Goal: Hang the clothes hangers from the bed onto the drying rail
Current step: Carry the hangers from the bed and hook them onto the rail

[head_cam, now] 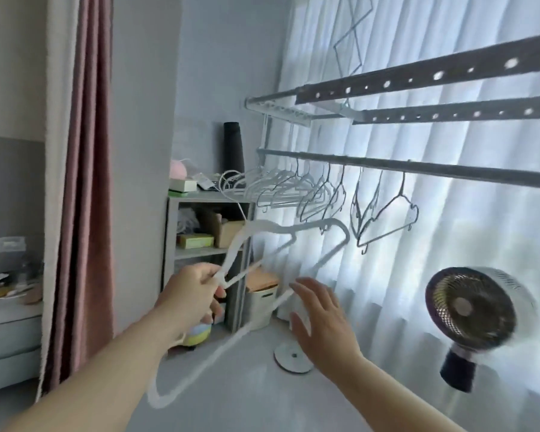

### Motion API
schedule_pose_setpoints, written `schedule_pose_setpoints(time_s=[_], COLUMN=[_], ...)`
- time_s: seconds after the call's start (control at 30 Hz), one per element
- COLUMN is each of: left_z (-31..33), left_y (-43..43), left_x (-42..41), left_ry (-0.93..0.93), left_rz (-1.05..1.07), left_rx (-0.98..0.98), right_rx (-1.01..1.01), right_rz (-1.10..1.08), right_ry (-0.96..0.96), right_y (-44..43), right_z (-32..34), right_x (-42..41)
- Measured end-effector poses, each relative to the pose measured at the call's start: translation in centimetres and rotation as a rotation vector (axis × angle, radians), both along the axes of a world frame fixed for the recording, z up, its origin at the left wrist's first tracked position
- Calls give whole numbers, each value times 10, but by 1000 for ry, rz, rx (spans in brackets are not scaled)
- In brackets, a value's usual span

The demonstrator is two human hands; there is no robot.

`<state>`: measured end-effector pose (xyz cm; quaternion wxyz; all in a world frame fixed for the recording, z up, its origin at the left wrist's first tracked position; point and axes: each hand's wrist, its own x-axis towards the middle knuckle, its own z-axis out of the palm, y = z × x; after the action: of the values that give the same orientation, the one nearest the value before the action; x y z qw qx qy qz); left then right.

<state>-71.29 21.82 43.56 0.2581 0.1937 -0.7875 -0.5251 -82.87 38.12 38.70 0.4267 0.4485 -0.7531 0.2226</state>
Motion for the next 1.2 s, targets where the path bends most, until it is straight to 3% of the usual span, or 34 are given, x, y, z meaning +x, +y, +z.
schedule_pose_setpoints(time_s=[0.17, 0.5, 0.7, 0.93, 1.2], left_z=[17, 69, 94, 129, 146], left_y=[38, 67, 86, 118, 167], left_x=[-70, -228, -304, -360, -406], left_ry=[-94, -83, -27, 55, 18], left_rz=[-323, -601, -589, -468, -345], left_rx=[-284, -392, -448, -538, -592], right_rx=[-103, -34, 54, 95, 183], right_rz=[-324, -625, -797, -1018, -1037], right_ry=[-29, -57, -210, -102, -109], right_y=[43, 105, 145, 189, 222], right_z=[31, 78, 118, 189, 210], right_x=[-73, -181, -225, -271, -307])
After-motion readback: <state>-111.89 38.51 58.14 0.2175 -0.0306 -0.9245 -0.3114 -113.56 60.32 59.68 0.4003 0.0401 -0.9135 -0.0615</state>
